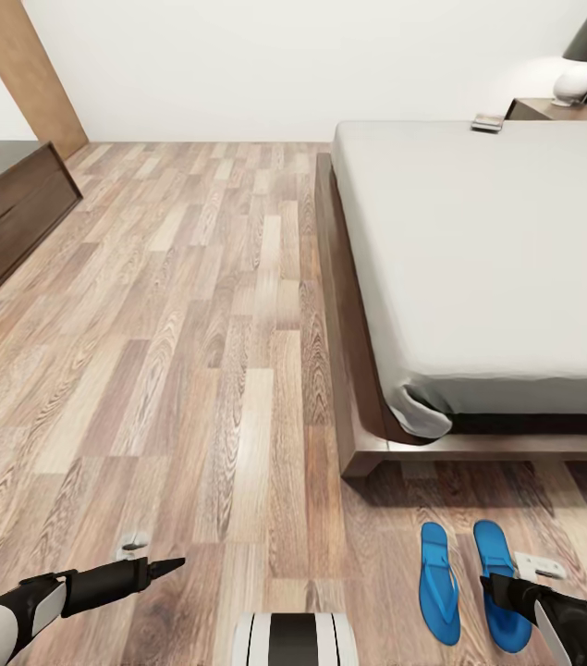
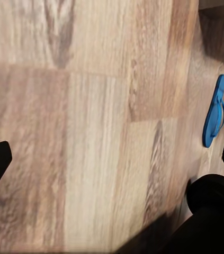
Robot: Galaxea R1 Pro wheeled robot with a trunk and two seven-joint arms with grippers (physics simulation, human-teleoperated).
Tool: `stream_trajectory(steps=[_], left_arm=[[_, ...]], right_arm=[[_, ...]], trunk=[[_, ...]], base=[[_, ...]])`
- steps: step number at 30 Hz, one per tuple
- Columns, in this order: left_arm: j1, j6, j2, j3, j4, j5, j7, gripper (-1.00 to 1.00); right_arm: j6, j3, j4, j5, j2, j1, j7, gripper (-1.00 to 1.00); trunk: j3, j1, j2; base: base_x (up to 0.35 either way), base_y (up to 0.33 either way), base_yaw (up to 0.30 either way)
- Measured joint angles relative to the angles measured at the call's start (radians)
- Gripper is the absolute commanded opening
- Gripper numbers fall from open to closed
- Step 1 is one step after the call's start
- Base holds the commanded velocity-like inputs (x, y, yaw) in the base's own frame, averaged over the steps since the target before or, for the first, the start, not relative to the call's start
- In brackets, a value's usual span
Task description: In the bedroom, move the book from the bed onto either nightstand, and place the two sandals side by side next to the bed.
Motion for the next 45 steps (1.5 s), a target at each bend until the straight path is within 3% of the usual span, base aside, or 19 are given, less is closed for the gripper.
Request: stream_trajectory(steps=[41, 45], left_arm=[[0.0, 0.002, 0.001, 0.0, 0.0, 0.0, -0.009, 1.0], [0.0, 0.002, 0.001, 0.001, 0.0, 0.0, -0.009, 1.0]], right_arm=[[-0.003, 0.0, -0.002, 0.0, 0.0, 0.0, 0.0, -1.0], [-0.004, 0.0, -0.002, 0.0, 0.0, 0.0, 0.0, -1.0]], trunk=[[-0.159, 0.018, -0.01], [-0.159, 0.018, -0.01]], base=[[0.0, 0.0, 0.0], [0.007, 0.0, 0.0]])
